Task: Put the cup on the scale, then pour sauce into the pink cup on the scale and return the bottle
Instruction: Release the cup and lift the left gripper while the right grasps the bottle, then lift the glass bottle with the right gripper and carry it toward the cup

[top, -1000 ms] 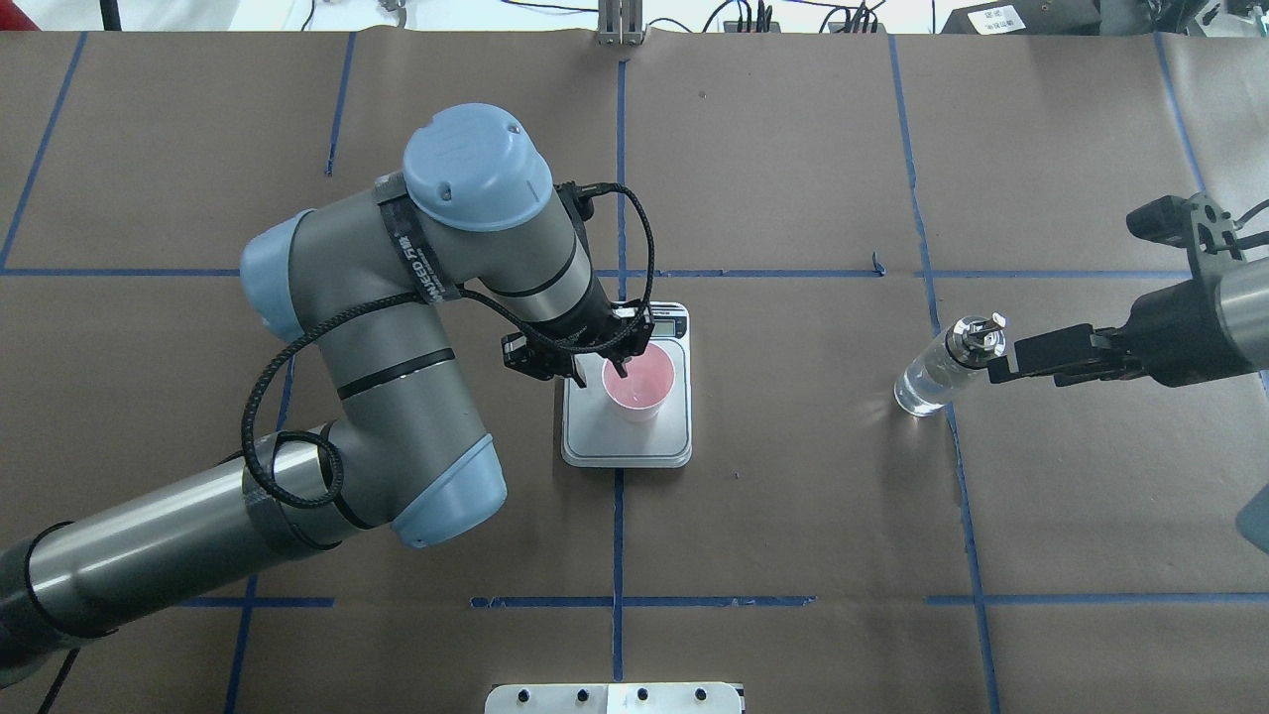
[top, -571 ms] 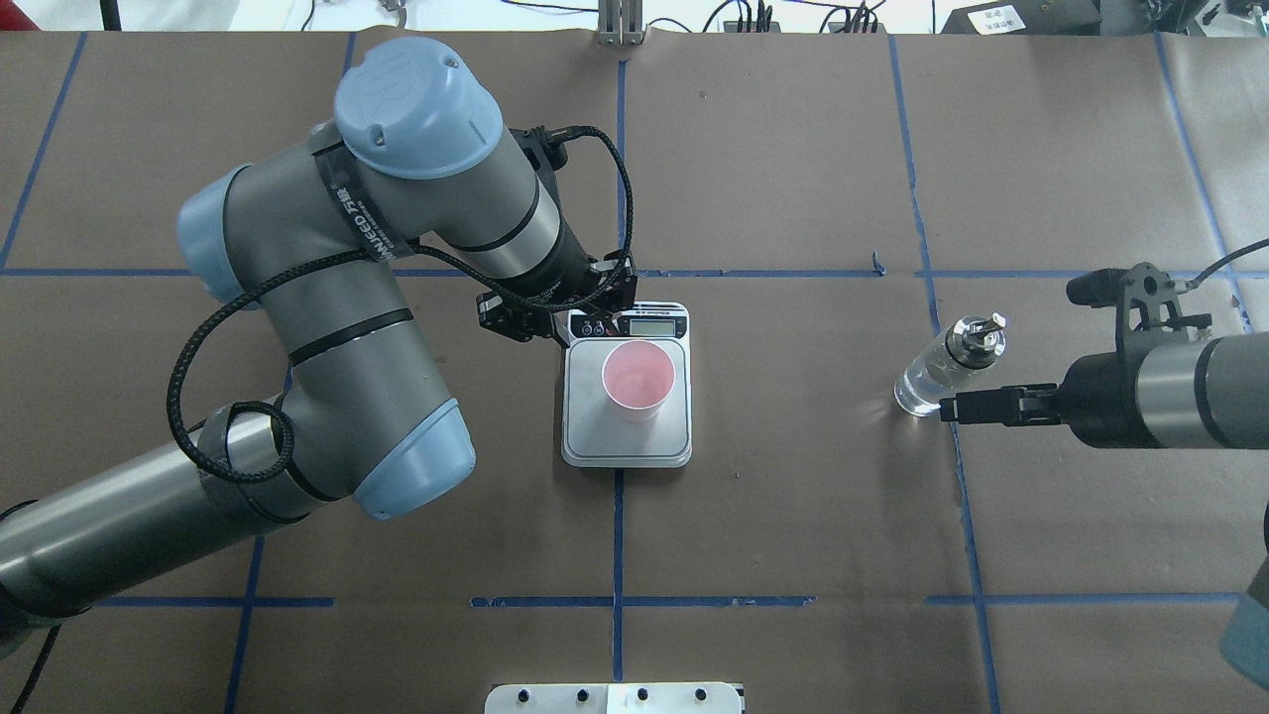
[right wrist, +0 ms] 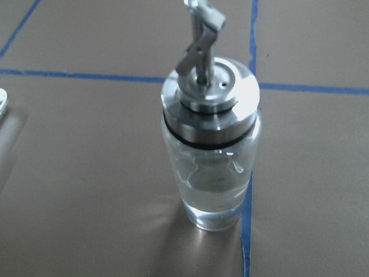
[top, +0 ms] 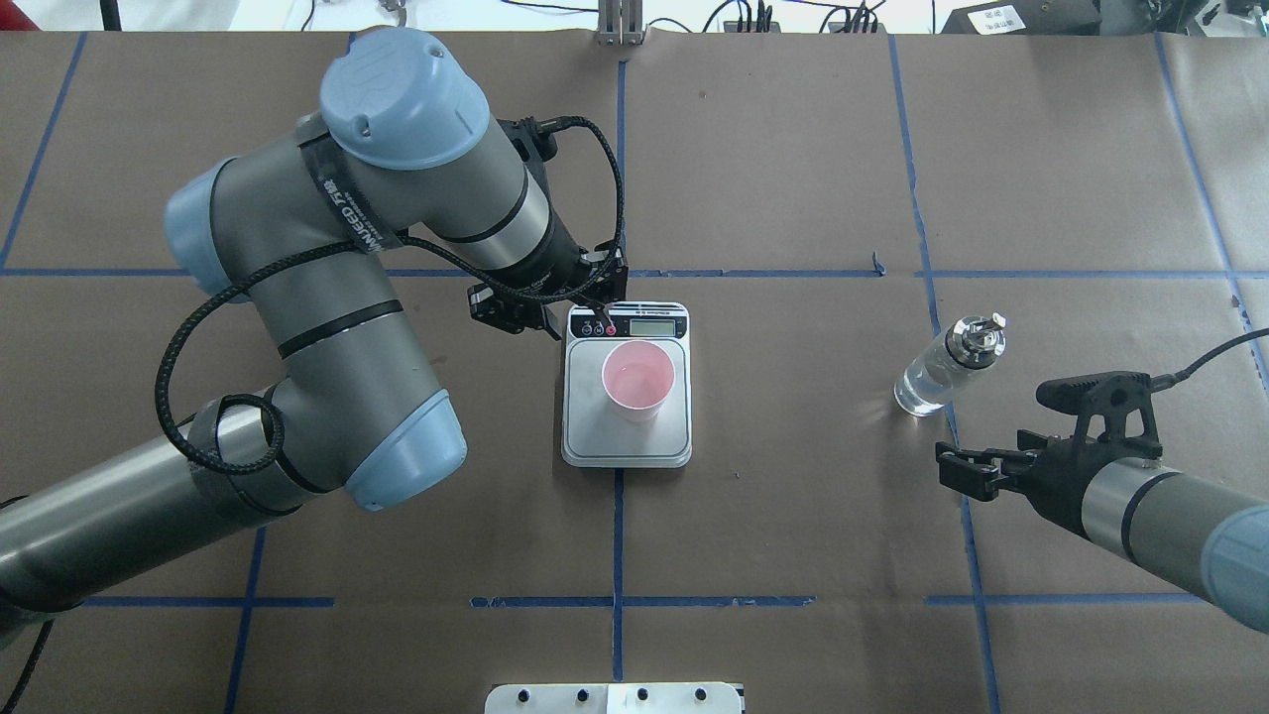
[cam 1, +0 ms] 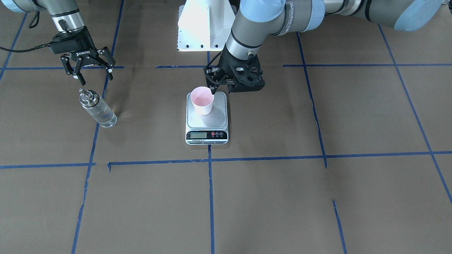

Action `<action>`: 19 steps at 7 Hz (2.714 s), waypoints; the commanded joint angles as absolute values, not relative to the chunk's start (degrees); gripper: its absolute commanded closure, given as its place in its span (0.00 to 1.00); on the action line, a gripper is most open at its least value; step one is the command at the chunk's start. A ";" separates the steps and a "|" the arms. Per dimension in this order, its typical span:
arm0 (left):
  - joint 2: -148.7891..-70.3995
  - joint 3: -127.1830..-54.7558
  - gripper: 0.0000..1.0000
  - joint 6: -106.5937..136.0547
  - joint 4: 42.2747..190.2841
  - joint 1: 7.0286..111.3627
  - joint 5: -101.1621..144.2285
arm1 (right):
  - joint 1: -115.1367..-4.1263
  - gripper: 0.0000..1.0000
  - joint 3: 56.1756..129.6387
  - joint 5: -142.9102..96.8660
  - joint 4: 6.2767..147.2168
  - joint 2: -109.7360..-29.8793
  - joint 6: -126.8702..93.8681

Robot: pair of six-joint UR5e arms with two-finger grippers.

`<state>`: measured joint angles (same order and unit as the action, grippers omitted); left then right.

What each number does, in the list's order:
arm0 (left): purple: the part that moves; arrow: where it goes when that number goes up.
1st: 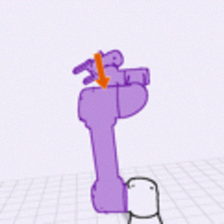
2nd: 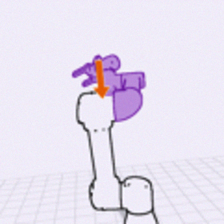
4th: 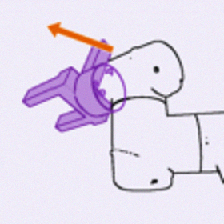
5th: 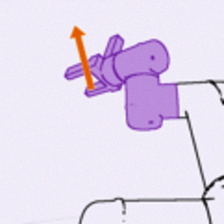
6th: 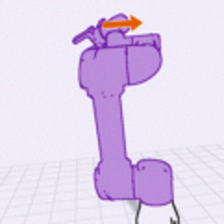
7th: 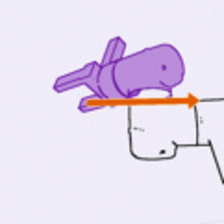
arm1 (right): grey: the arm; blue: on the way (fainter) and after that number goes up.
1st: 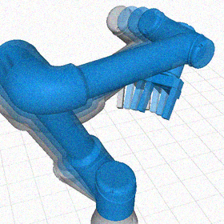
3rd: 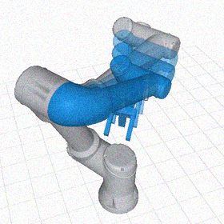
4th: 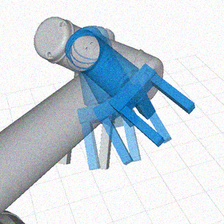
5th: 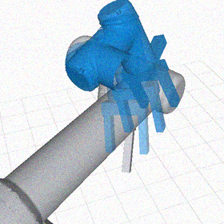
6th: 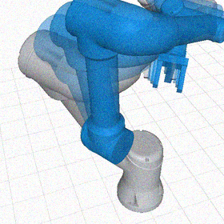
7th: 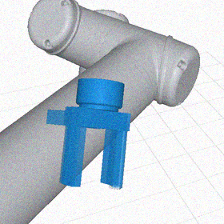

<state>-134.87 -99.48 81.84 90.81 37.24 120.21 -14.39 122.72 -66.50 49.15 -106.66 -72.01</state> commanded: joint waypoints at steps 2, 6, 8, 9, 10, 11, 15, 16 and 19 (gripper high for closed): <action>-134.38 -99.84 0.46 81.56 90.79 38.76 120.15 | -7.75 0.00 119.72 -43.57 48.87 -106.79 -74.18; -134.38 -100.28 0.46 81.56 90.79 39.46 120.06 | -5.89 0.00 113.84 -33.69 46.95 -102.06 -74.27; -134.38 -100.28 0.46 81.56 90.79 39.64 120.06 | -5.80 0.00 105.86 -33.40 34.95 -98.63 -72.61; -134.38 -100.28 0.47 81.56 90.70 39.81 120.06 | -5.71 0.00 104.95 -32.79 34.46 -98.44 -72.34; -134.38 -100.28 0.47 81.56 90.79 39.81 120.06 | -5.71 0.00 104.25 -31.65 34.37 -98.44 -72.16; -134.38 -100.28 0.47 81.56 90.79 39.81 120.06 | -5.71 0.00 103.89 -31.64 34.28 -97.65 -72.16; -134.38 -100.20 0.47 81.56 90.79 39.81 120.06 | -6.06 0.00 102.39 -31.64 34.28 -96.59 -72.16; -134.38 -100.20 0.47 81.56 90.79 39.81 120.06 | -6.59 0.00 101.44 -31.64 34.28 -96.59 -72.07; -134.38 -100.20 0.47 81.56 90.79 39.81 120.06 | -9.04 0.00 101.25 -31.99 34.28 -96.33 -70.50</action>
<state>-134.39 -100.19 81.56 90.79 39.75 120.06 -7.68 101.38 -31.76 34.28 -96.53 -71.36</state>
